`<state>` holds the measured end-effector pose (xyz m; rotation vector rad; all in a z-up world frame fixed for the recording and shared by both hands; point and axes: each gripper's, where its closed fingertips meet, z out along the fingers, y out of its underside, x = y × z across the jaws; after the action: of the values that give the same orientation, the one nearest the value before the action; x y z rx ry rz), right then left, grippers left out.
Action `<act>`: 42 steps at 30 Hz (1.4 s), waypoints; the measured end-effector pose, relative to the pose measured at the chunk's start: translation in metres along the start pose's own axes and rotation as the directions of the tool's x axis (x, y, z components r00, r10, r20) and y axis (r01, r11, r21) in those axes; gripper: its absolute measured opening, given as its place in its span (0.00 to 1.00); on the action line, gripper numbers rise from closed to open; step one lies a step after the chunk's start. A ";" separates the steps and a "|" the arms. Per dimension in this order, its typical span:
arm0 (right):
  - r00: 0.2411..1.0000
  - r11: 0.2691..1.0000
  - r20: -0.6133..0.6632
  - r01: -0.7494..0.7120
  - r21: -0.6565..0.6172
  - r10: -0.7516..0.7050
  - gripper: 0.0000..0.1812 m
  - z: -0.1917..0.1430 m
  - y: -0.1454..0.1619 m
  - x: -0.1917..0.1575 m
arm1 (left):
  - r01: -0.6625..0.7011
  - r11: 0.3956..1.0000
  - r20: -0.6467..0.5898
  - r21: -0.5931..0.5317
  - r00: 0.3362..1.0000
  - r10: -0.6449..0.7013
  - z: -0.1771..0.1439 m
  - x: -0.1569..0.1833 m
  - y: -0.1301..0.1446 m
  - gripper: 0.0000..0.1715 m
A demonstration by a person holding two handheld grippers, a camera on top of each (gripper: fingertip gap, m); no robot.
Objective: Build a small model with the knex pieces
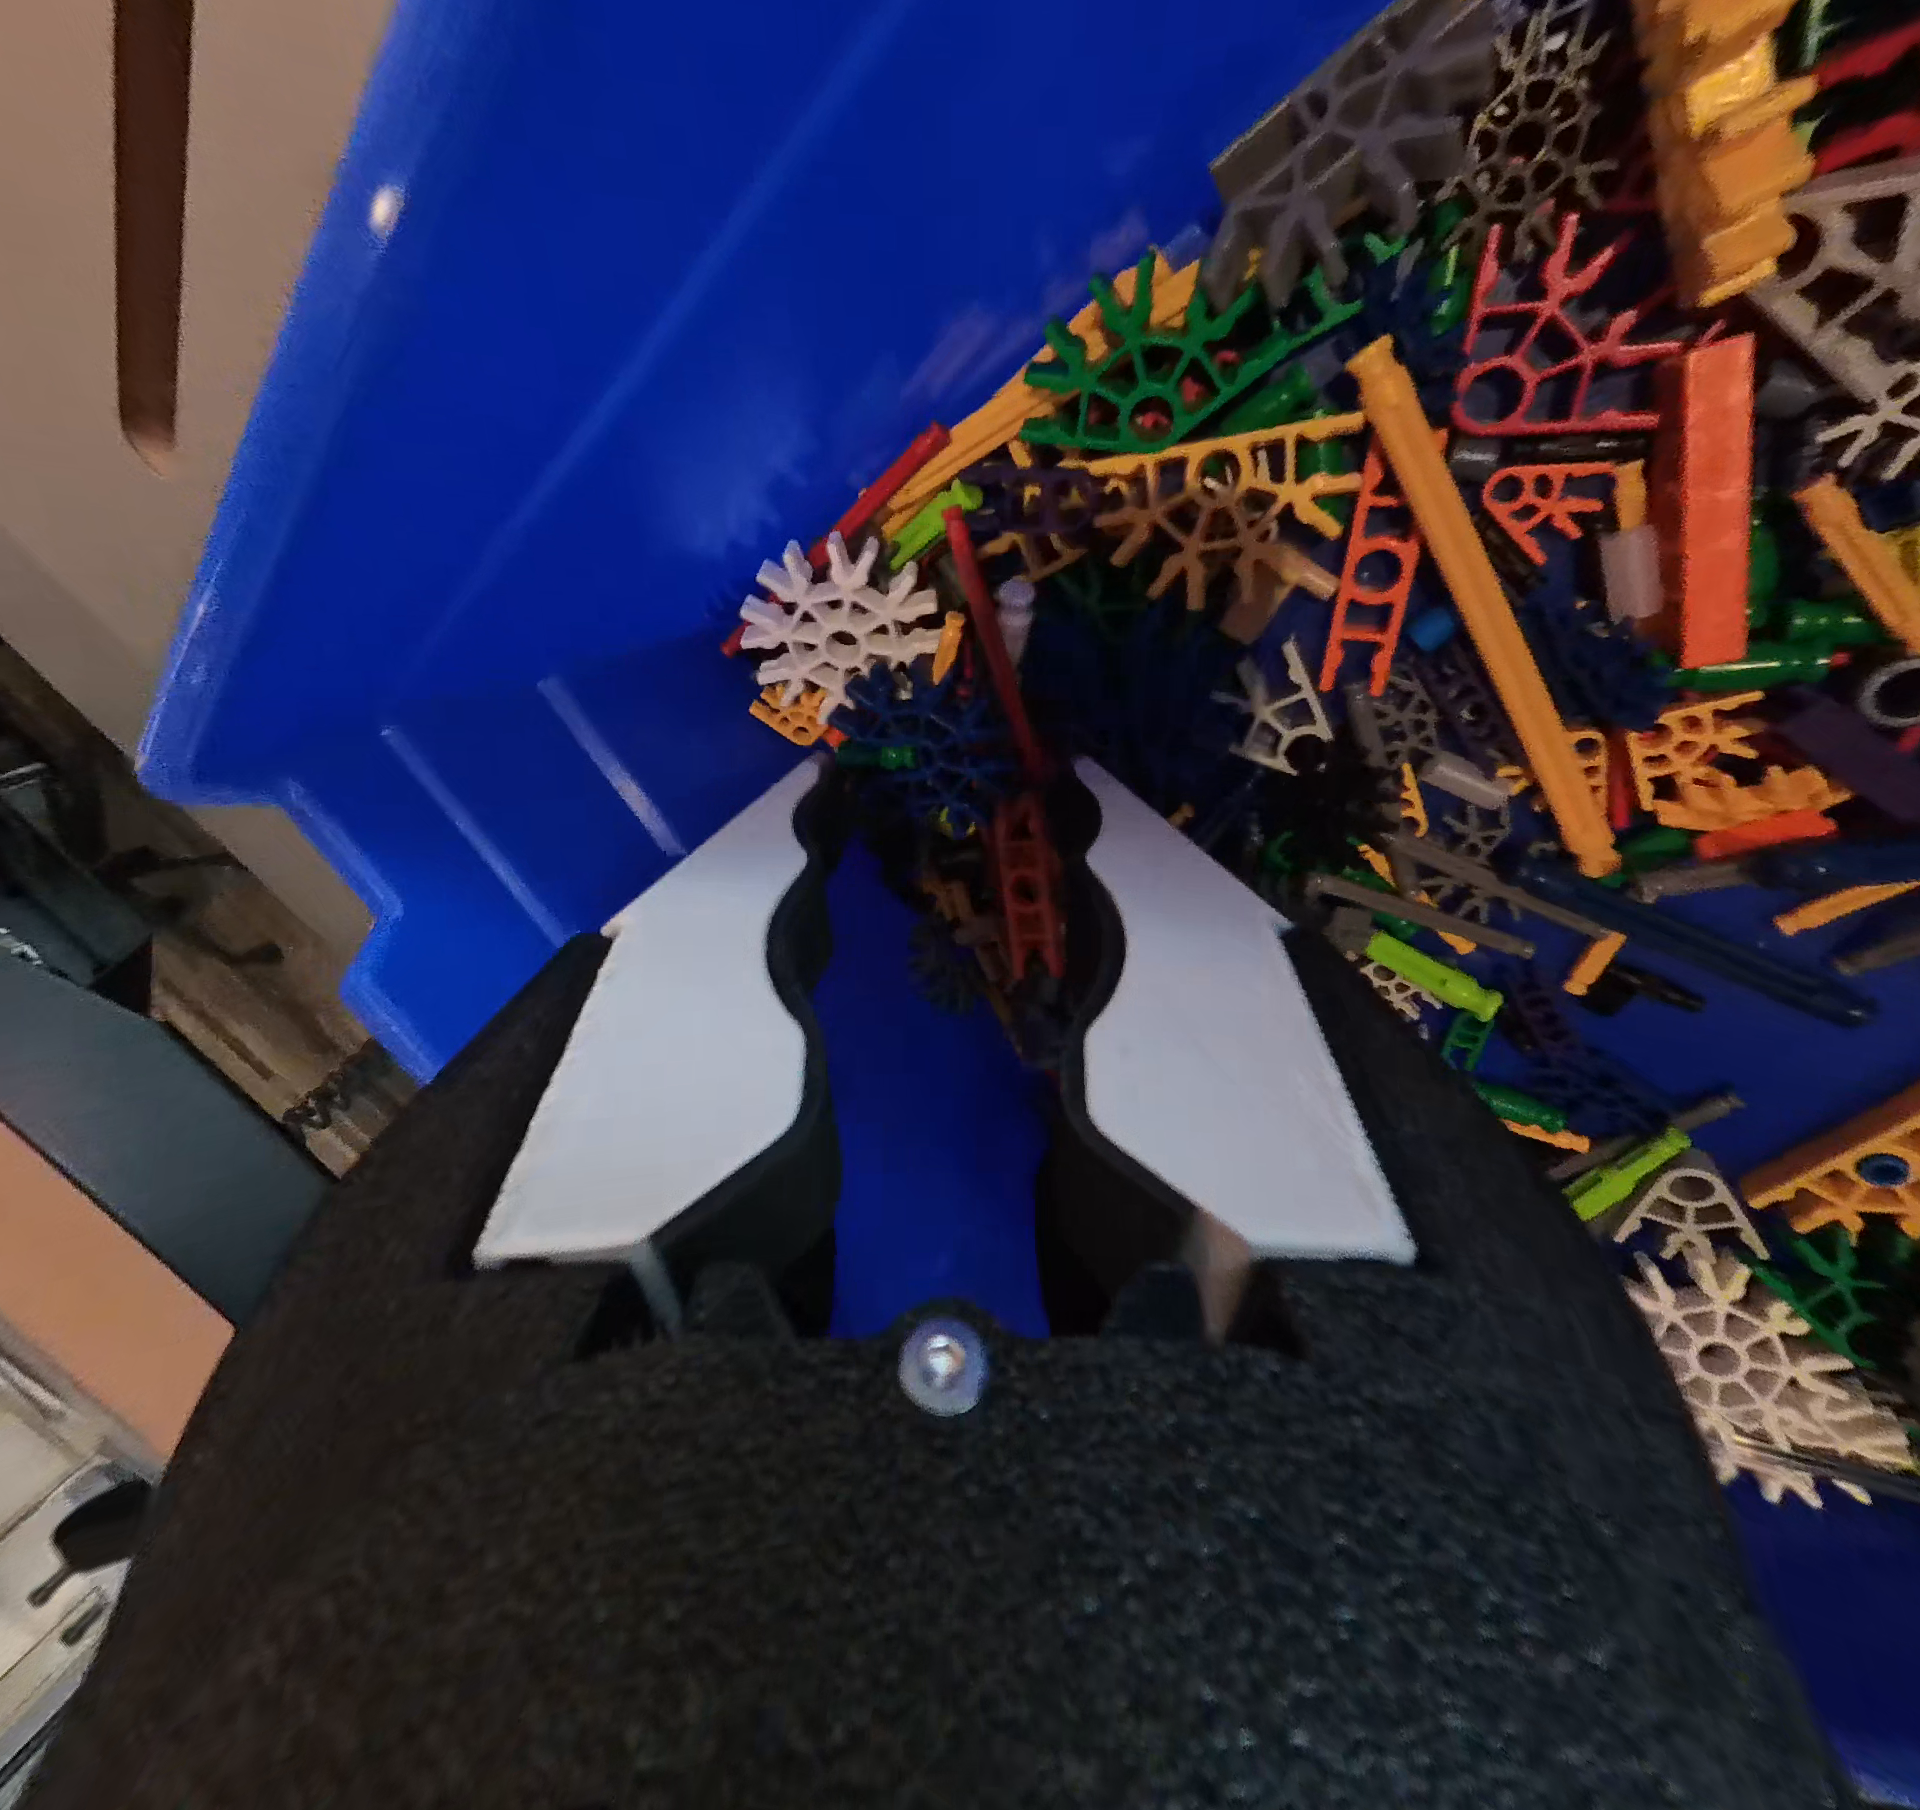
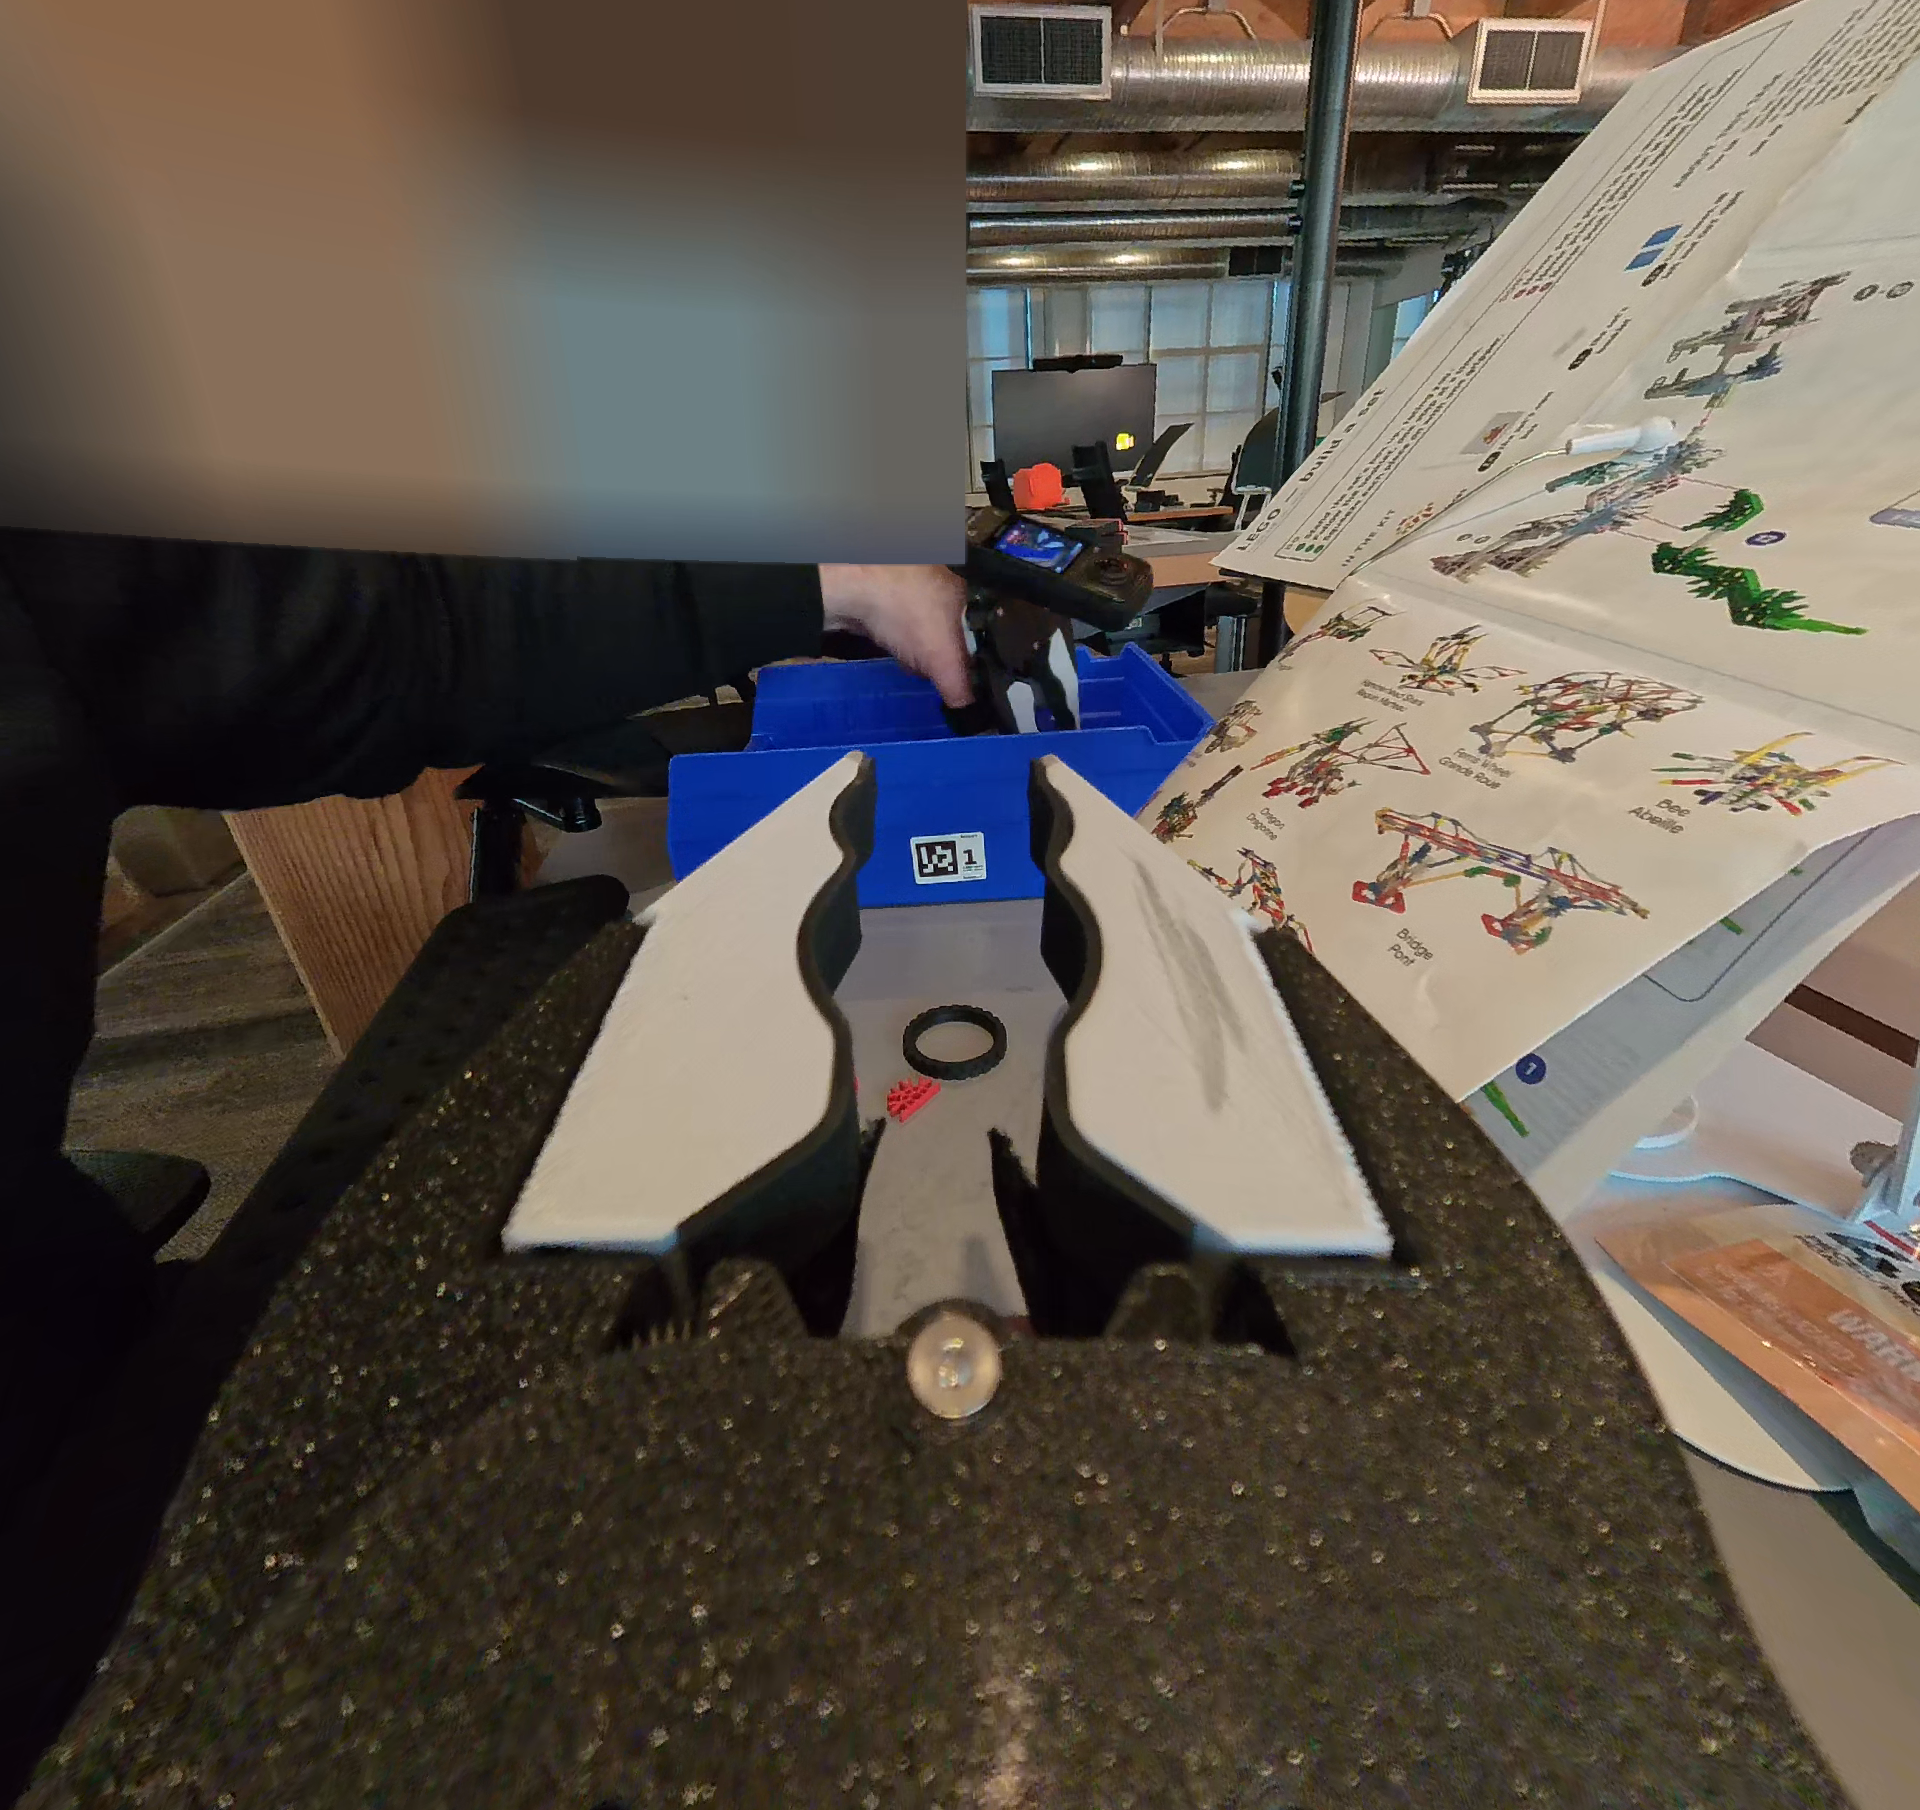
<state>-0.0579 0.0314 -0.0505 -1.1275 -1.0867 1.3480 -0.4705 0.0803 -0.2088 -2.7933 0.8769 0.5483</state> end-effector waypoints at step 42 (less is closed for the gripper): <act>1.000 1.000 0.011 0.001 -0.011 -0.001 0.16 0.001 0.002 -0.002 | 0.082 0.996 -0.124 0.043 0.989 -0.076 0.003 0.002 -0.018 0.17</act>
<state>-0.0593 0.0296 -0.0525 -1.1288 -1.1040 1.3502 -0.4595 0.0946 -0.2121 -2.8281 0.7866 0.3420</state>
